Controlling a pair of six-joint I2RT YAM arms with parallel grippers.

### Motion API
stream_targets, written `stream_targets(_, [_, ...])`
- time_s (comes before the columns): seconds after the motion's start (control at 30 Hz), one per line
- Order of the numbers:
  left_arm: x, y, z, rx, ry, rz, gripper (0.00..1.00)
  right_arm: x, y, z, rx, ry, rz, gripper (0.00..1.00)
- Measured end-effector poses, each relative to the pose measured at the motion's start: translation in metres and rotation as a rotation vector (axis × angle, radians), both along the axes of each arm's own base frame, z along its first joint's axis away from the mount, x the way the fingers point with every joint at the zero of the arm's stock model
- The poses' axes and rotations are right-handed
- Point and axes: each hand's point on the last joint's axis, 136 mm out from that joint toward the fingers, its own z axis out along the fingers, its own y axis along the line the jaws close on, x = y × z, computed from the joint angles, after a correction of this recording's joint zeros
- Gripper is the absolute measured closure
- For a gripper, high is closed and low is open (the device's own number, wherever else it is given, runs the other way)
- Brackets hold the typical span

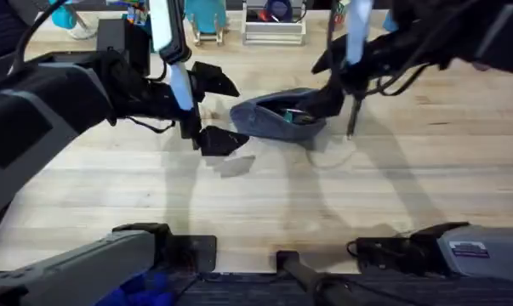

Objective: Unzip the bag, pick up the pens from the table one at a time and place them inside, then zip the bag closed.

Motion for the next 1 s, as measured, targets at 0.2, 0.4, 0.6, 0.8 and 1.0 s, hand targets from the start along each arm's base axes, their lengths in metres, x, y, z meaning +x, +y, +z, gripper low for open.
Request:
stream_targets(0.2, [0.013, 0.002, 0.015, 0.007, -0.02, 0.028, 0.006, 0.009, -0.028, 0.026, 0.059, 0.012, -0.18, 0.005])
stream_targets(0.4, [0.026, 0.004, 0.031, 0.012, -0.036, 0.064, 0.007, 0.016, -0.055, 0.042, 0.134, 0.07, -0.38, 0.006])
stream_targets(0.6, [0.035, 0.005, 0.048, 0.015, -0.064, 0.078, 0.007, 0.019, -0.082, 0.045, 0.226, 0.218, -0.622, 0.006])
stream_targets(0.8, [0.038, 0.006, 0.055, 0.014, -0.08, 0.08, 0.007, 0.015, -0.091, 0.04, 0.281, 0.353, -0.77, 0.006])
stream_targets(1.0, [0.039, 0.006, 0.056, 0.014, -0.081, 0.08, 0.008, 0.011, -0.09, 0.038, 0.294, 0.405, -0.808, 0.006])
